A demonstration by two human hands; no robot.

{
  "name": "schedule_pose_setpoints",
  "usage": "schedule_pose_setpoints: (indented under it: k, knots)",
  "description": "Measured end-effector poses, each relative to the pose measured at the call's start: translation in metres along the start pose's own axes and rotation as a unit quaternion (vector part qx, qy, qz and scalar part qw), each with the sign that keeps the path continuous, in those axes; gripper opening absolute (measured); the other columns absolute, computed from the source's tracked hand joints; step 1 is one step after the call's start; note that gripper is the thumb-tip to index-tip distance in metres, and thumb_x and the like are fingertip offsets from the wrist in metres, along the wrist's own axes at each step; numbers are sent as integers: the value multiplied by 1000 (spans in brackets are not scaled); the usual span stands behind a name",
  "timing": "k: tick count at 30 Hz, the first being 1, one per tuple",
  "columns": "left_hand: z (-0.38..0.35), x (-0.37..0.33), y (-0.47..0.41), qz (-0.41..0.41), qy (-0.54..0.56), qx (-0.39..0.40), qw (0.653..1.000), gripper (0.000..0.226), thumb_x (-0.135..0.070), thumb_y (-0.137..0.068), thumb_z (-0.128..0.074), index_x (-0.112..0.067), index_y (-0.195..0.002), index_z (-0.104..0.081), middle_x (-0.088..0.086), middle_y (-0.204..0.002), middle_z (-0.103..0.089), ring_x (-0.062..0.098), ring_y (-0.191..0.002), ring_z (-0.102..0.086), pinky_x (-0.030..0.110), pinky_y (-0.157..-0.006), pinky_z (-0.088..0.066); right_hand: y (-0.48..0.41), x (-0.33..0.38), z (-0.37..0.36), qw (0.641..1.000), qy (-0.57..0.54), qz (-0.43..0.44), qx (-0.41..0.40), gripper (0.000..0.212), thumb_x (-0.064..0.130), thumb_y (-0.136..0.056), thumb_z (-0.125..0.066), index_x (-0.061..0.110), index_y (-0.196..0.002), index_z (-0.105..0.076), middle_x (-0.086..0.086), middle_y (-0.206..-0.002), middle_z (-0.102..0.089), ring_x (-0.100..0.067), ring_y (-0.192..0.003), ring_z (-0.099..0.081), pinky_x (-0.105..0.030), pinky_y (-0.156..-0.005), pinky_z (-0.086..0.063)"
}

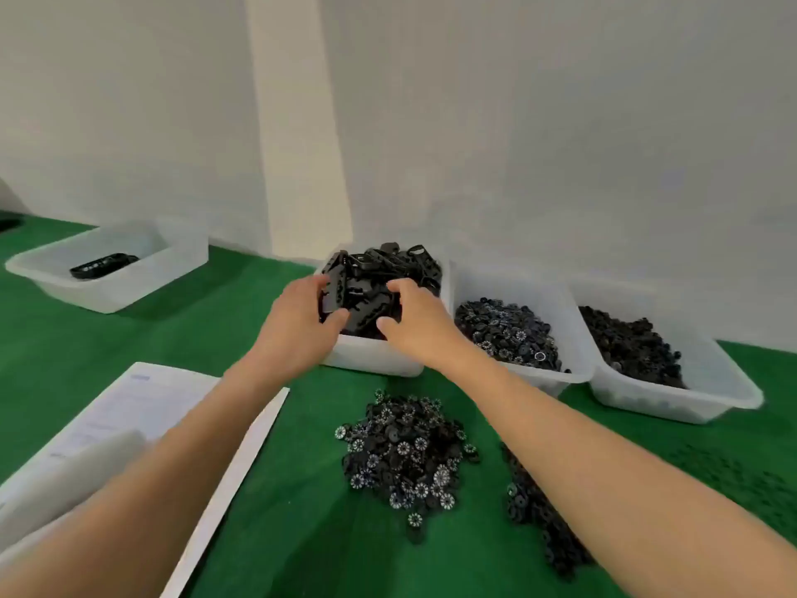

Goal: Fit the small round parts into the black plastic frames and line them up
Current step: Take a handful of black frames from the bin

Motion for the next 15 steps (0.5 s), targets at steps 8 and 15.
schedule_pose_setpoints:
  k: [8,15]
  knots:
    - [-47,38,-89,14,-252,69,965,53,-46,-88,-47,-2,-118,-43,20,-118,-54,39,-106,-48,41,-84,-39,-59,-16,-24,983,129,-101,78,85,30,-79,-63,18,-144,-9,-20,-144,-22,-42,-128,-28,-44,-99,-35]
    - [-65,36,-84,-27,-244,78,966,72,-59,-86,-38,-13,-140,-27,13,-139,-42,36,-123,-40,48,-97,-31,-65,-26,-25,982,145,-86,81,106,22,-77,-69,25,-145,11,-18,-144,-22,-39,-125,-35,-43,-98,-39]
Point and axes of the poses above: each hand's wrist, its own y-axis away from the middle knuckle, its own z-axis out of the back of the hand, x = y × z, the point moved 2 cm from there along -y, towards the middle knuckle
